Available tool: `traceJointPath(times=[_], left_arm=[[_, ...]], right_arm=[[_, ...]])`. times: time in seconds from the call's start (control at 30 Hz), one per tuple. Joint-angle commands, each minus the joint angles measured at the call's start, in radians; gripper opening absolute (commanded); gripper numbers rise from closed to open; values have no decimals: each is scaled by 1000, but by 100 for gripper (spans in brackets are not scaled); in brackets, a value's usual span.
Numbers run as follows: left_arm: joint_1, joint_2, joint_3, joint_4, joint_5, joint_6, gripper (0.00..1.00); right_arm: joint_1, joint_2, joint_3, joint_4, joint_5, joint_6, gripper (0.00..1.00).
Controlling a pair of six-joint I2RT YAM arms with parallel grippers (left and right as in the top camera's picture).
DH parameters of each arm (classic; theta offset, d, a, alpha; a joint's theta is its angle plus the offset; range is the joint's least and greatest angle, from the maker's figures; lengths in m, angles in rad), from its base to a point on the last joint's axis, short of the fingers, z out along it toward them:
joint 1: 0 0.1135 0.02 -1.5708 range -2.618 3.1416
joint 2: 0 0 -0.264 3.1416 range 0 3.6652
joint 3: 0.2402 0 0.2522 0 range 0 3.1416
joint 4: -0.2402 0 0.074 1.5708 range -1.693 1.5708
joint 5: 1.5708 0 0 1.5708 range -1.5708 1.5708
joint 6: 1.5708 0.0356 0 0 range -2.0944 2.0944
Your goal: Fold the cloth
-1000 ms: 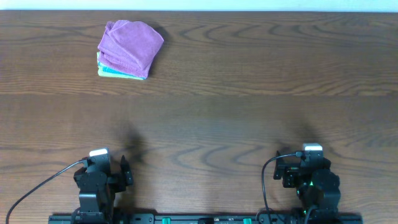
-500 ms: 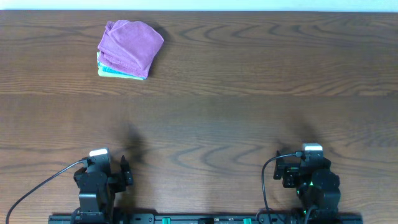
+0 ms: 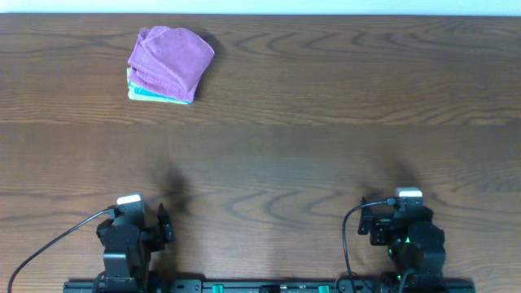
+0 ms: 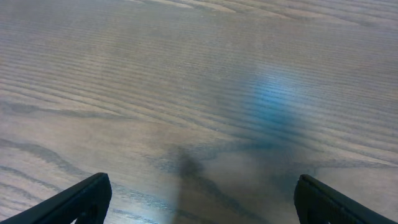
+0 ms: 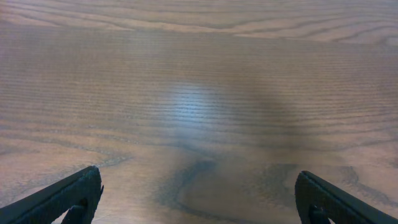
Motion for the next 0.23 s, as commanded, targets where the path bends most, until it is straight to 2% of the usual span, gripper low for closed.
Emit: traceJointPath(times=[0.0,0.2], left_arm=[[0,-7,-12,-66,-19,18,95],[0,-7,-12,-66,-19,18,95]], right_arm=[[-4,-11,-11,-1,-5,-14,99],[-4,-11,-11,-1,-5,-15,99]])
